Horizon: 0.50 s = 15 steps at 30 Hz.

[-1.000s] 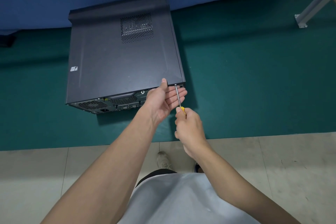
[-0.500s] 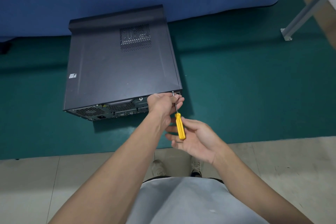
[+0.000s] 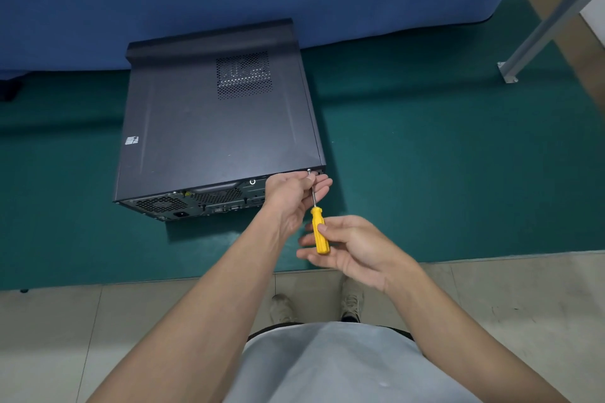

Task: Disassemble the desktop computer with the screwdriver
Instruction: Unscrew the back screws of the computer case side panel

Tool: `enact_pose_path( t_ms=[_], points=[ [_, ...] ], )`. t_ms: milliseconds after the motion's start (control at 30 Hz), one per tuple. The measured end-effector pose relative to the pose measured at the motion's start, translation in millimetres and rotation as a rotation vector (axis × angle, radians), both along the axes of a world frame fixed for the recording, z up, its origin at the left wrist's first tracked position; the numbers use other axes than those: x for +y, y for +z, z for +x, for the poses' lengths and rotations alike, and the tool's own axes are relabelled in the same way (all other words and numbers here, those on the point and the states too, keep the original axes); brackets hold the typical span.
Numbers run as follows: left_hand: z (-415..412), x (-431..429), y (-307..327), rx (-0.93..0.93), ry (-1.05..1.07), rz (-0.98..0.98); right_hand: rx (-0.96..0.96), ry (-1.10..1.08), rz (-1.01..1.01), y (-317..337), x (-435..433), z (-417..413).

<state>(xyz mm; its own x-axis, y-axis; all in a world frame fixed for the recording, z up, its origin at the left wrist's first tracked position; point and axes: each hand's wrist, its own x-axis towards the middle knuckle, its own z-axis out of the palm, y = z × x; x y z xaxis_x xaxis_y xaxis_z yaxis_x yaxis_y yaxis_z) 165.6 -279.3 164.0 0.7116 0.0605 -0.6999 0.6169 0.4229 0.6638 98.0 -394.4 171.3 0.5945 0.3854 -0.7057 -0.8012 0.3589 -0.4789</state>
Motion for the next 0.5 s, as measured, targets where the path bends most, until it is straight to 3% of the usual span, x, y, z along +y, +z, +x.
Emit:
enact_pose_path(
  t_ms=[100,167,233,367,433,500],
  points=[
    [-2,2,1,-0.015,-0.056,0.096,-0.188,0.062,-0.38,-2,8,-4],
    [-1,1,1,-0.009,-0.069,0.165,-0.238,0.055,-0.525,-5,14,-6],
    [0,-1,1,-0.002,-0.064,0.169,-0.202,0.044,-0.451,-5,14,-6],
    [0,1,1,-0.019,-0.057,0.056,0.02,-0.007,0.063,1,0,-5],
    [-2,1,0,-0.028,-0.036,0.003,-0.021,-0.002,0.003,-1,-1,-5],
    [-5,0,0,-0.028,0.0,0.024,-0.143,0.03,-0.239,-2,4,-7]
  ],
)
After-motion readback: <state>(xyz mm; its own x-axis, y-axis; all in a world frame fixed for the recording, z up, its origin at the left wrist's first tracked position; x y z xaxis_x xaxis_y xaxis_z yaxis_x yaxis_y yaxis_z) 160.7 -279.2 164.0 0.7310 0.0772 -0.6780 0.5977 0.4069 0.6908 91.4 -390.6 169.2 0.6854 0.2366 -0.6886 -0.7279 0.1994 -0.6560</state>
